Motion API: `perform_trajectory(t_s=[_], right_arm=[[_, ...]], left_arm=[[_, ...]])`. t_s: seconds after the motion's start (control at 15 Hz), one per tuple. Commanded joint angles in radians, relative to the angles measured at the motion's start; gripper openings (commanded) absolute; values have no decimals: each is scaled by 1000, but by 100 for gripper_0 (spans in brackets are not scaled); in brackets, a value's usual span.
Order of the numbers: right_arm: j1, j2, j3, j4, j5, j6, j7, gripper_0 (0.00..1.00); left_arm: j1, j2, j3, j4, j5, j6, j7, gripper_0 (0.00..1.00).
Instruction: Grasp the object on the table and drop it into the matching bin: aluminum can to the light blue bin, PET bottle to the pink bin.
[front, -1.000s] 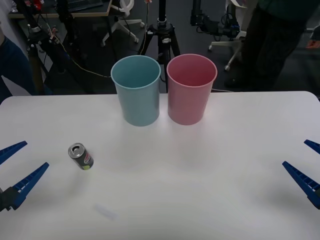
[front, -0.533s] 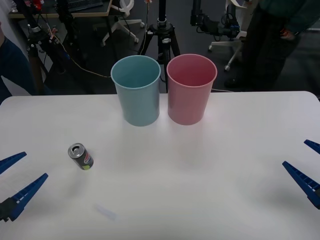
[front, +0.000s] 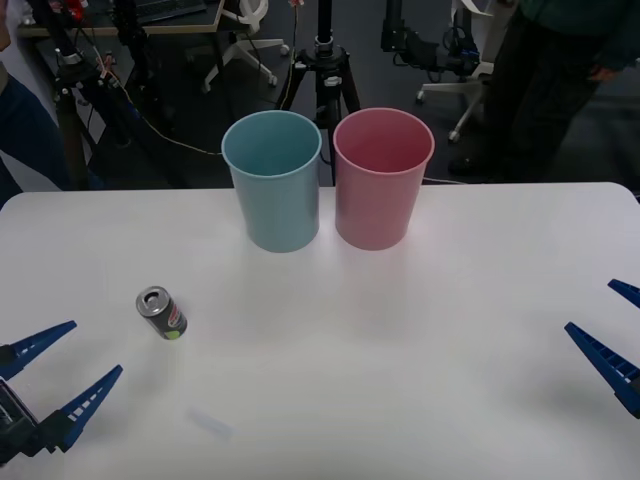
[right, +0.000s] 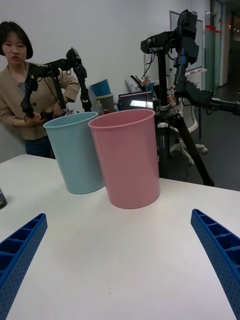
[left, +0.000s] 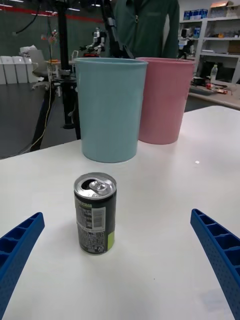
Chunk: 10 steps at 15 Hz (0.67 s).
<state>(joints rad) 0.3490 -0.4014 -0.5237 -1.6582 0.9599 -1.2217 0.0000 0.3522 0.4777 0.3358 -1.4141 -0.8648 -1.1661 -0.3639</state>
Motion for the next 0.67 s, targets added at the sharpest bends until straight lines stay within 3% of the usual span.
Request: perform_trajectory(t_s=[0.07,0.4,0.67], right_arm=[[0,0,0,0,0,0,0,100],[0,0,0,0,0,0,0,100],[0,0,0,0,0,0,0,100]], left_arm=[[-42,9,-27,80,0,-1,-82,100],[-171,9,-72,256,-28,-4,-96,100],[-216,-11,-75,296,-59,-1,-96,100]])
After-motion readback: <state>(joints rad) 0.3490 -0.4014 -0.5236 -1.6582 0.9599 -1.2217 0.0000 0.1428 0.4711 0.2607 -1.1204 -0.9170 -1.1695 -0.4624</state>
